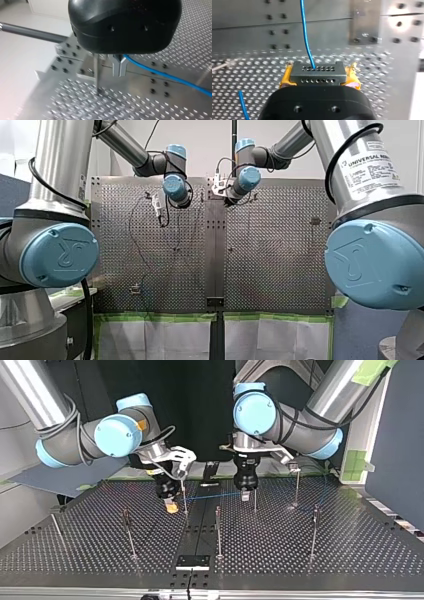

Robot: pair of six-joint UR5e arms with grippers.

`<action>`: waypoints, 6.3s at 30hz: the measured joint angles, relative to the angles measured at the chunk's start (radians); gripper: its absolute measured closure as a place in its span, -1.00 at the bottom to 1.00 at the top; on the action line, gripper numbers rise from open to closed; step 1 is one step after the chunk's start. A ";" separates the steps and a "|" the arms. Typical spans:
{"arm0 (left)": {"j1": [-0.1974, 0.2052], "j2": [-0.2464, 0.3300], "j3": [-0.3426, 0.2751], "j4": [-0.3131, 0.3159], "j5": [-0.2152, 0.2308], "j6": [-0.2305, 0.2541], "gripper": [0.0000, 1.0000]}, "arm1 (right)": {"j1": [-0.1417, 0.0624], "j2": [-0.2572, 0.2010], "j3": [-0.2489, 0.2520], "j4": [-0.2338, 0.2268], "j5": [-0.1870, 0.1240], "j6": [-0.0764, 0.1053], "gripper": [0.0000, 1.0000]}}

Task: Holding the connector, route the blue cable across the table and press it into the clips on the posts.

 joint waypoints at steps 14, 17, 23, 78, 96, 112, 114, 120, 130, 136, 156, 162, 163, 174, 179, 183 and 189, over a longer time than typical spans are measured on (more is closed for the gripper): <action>0.002 0.100 0.001 0.041 0.070 -0.007 1.00 | -0.018 -0.122 0.000 0.003 0.000 0.006 1.00; 0.002 0.085 0.001 0.052 0.085 -0.007 1.00 | -0.022 -0.150 0.003 0.004 0.000 0.006 1.00; 0.005 0.053 0.001 0.070 0.104 -0.011 1.00 | -0.024 -0.152 0.011 0.004 0.000 0.006 1.00; 0.120 -0.205 0.210 0.153 0.198 -0.012 1.00 | -0.152 0.010 -0.046 -0.032 -0.098 0.006 1.00; 0.145 -0.206 0.215 0.127 0.226 -0.012 1.00 | -0.177 0.011 -0.055 -0.031 -0.108 -0.002 1.00; 0.163 -0.205 0.214 0.075 0.180 -0.025 1.00 | -0.155 0.012 -0.055 -0.032 -0.135 -0.022 1.00; 0.161 -0.205 0.213 0.073 0.181 -0.024 1.00 | -0.154 0.012 -0.055 -0.031 -0.137 -0.022 1.00; 0.164 -0.205 0.214 0.077 0.180 -0.024 1.00 | -0.151 0.013 -0.057 -0.032 -0.138 -0.023 1.00; 0.171 -0.187 0.214 0.078 0.208 -0.027 0.75 | -0.152 0.016 -0.096 -0.030 -0.140 -0.018 1.00; 0.168 -0.181 0.211 0.047 0.229 -0.028 -0.43 | -0.151 0.017 -0.103 -0.029 -0.140 -0.017 1.00; 0.158 -0.137 0.197 -0.037 0.332 -0.032 -1.00 | -0.147 0.020 -0.103 -0.028 -0.139 -0.017 1.00; 0.155 -0.136 0.176 -0.036 0.346 -0.035 -0.60 | -0.147 0.020 -0.103 -0.028 -0.140 -0.017 1.00; 0.155 -0.136 0.174 -0.034 0.348 -0.037 -0.30 | -0.147 0.020 -0.103 -0.028 -0.140 -0.017 1.00; 0.155 -0.136 0.169 0.016 0.363 -0.081 1.00 | -0.147 0.021 -0.103 -0.027 -0.140 -0.017 1.00; 0.159 -0.136 0.169 0.021 0.361 -0.094 1.00 | -0.147 0.022 -0.103 -0.028 -0.139 -0.017 1.00; 0.162 -0.136 0.163 0.038 0.360 -0.107 1.00 | -0.147 0.022 -0.103 -0.028 -0.139 -0.017 1.00; 0.169 -0.146 0.148 0.091 0.367 -0.150 1.00 | -0.156 0.023 -0.104 -0.029 -0.138 -0.016 1.00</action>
